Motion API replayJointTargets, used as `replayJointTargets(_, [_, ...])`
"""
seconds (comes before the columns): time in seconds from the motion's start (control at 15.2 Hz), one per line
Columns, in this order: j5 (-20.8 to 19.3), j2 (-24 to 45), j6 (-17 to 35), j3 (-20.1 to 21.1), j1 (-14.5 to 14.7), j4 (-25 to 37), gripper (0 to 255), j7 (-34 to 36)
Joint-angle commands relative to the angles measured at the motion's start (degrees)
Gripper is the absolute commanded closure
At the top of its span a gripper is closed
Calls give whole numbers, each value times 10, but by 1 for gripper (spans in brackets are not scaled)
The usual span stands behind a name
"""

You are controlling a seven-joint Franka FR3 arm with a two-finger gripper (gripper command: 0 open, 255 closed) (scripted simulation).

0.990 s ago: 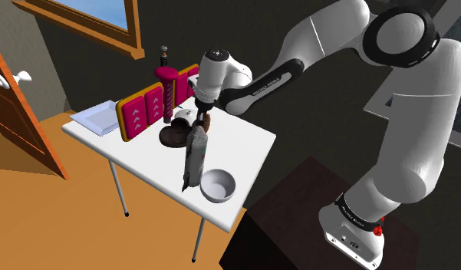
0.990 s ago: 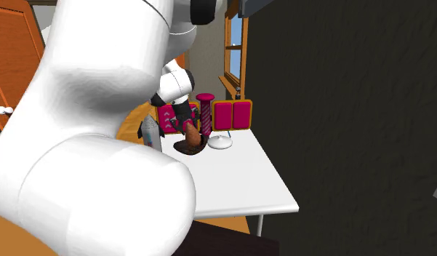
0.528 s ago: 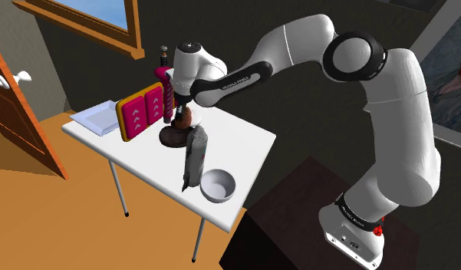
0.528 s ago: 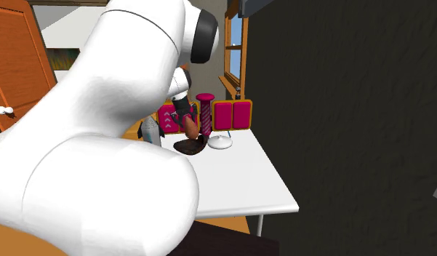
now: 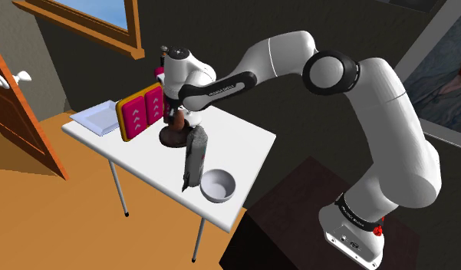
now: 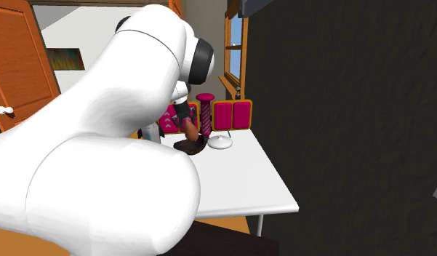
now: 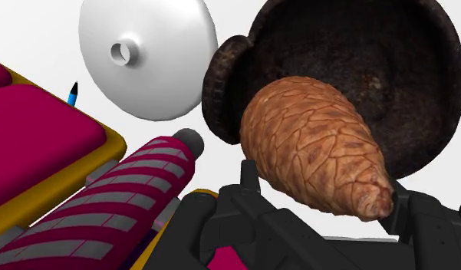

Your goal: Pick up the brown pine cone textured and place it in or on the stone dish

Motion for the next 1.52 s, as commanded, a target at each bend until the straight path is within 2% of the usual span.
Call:
replayJointTargets(0.0, [-4, 8, 8, -3, 2, 0, 255, 4])
replayJointTargets(0.33, [-12, 32, 25, -12, 7, 8, 255, 12])
replayJointTargets(0.86, [-12, 32, 25, -12, 7, 8, 255, 12])
replayJointTargets(0.92, [-12, 33, 25, -12, 8, 9, 0, 12])
replayJointTargets(1.25, [-12, 32, 25, -12, 7, 8, 0, 12])
replayJointTargets(1.45, [-3, -21, 8, 1, 0, -33, 0, 15])
